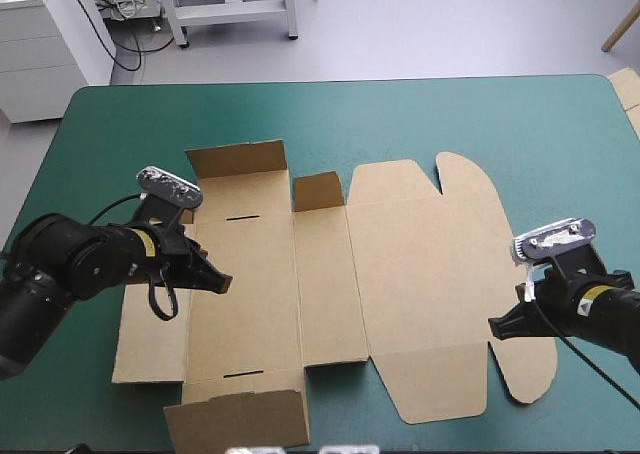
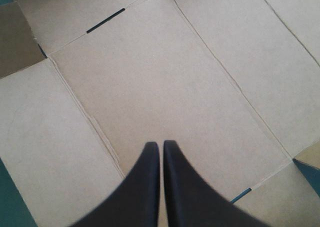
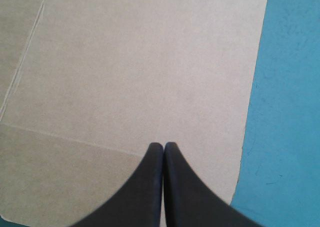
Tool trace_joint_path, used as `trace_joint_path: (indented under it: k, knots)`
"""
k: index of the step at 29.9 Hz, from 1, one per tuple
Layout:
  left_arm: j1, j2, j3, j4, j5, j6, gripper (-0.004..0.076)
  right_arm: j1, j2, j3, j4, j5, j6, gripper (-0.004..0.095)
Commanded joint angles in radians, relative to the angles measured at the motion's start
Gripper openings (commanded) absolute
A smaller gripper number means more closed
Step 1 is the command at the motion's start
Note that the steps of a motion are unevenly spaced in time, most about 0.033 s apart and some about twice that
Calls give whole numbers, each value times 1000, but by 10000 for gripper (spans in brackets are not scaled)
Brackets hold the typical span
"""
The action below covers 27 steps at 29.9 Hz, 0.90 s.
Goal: Fold the box
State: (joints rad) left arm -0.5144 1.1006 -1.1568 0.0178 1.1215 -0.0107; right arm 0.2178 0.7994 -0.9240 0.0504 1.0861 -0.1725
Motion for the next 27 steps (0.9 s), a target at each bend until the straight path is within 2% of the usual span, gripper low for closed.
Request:
trace_joint_path:
  k: [1, 6, 11, 16, 21, 24, 27]
  knots:
    - [8, 38, -50, -18, -32, 20, 13, -5, -45, -23, 4, -37, -2, -21]
    - [190, 101, -51, -179, -29, 145, 13, -5, -56, -23, 2, -15, -2, -21]
    - [492, 141, -51, -439, 29, 361, 13, -5, -56, -23, 2, -10, -2, -21]
    - [745, 145, -51, -538, 68, 425, 13, -5, -56, -23, -2, -13, -7, -21]
    - [1031, 145, -51, -708, 156, 551, 13, -5, -56, -23, -11, -11, -33, -21]
    - [1184, 145, -51, -785, 156, 554, 13, -5, -56, -23, -16, -11, -33, -21]
    - [1269, 145, -51, -821, 156, 560, 13, -5, -56, -23, -16, -9, -47, -21]
